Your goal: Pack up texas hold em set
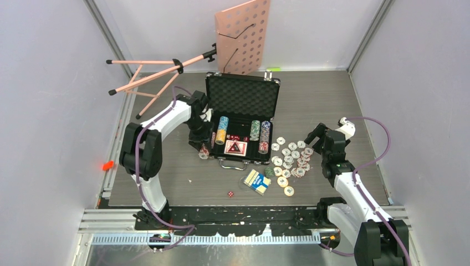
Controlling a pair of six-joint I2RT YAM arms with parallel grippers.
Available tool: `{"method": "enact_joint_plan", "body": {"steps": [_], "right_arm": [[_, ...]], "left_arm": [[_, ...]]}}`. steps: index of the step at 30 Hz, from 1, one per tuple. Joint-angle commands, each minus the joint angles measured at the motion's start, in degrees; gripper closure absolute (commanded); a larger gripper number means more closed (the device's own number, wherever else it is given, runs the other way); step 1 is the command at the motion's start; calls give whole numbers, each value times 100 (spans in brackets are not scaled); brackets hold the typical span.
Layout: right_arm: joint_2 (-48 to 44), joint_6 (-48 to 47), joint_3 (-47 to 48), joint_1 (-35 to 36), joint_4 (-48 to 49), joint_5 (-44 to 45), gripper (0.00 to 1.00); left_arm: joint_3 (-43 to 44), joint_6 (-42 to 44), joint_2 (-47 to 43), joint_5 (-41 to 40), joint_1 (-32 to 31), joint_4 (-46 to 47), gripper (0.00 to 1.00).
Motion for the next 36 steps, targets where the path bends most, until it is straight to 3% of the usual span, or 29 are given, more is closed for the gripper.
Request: {"method": "enact_joint_plan", "body": {"steps": [1,20,27,33,36], "right_arm": [[-44,3,234,2,129,8,10],[-12,-14,246,1,129,-13,10],[1,-14,248,3,129,-19,9],[-3,-9,248,3,129,-22,10],[-7,-13,255,4,123,-22,10]], "left_arm": [[338,-221,33,87,29,233,100],[1489,-332,1026,-683,38,572,100],[1372,-336,968,-770,38,1179,100],[1486,-356,1061,-604,38,1356,96],[1404,-366,979,-438,38,1357,82]]}}
